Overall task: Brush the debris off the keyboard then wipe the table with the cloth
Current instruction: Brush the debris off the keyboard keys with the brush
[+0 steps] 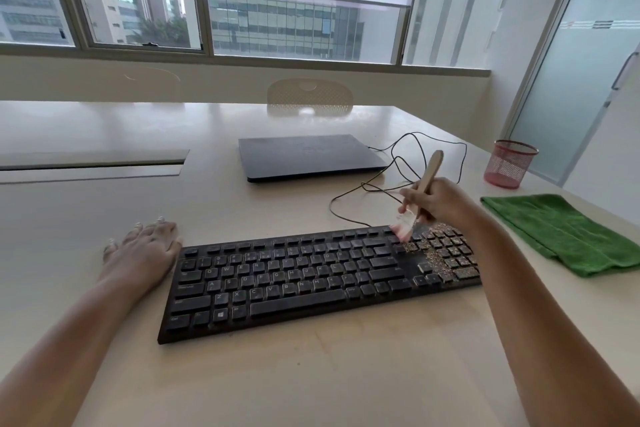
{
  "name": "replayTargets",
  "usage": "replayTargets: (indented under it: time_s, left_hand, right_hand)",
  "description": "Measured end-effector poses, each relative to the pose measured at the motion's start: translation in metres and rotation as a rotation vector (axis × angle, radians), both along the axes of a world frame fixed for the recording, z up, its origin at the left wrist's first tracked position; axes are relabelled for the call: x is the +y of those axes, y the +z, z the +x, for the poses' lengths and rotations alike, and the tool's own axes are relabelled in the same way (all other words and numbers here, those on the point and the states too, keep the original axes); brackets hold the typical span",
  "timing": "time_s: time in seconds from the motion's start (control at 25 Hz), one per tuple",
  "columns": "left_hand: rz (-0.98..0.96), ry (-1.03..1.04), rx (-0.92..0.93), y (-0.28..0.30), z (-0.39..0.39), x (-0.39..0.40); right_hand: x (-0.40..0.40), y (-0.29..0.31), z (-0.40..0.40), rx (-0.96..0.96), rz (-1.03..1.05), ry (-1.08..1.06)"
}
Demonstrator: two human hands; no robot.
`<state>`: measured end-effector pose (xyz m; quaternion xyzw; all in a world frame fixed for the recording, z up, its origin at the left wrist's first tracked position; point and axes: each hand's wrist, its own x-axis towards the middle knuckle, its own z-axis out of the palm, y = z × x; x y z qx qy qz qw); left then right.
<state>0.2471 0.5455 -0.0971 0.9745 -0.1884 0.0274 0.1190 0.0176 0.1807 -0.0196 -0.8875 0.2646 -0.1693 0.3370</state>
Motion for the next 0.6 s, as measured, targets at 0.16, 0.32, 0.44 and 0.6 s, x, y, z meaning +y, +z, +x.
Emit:
replayTargets:
  time_s: [0.16, 0.32, 0.44, 0.6]
  left_hand:
    - [-0.006, 0.012, 0.002, -0.007, 0.006, 0.000]
    - [-0.032, 0.008, 0.006, -0.008, 0.009, -0.001]
    - [-0.027, -0.013, 0.002, -0.013, 0.017, 0.002]
    - [-0.051, -0.053, -0.009, -0.032, 0.043, 0.009]
  right_hand:
    - [-0.007, -0.003, -0.003, -0.219, -0.080, -0.222]
    - [0.028, -0.007, 0.018, -0.235, 0.062, 0.055]
    - [0.016, -0.007, 0.007, -0.077, -0.007, -0.044]
    - [-0.013, -0.004, -0.012, -0.120, -0.146, -0.271]
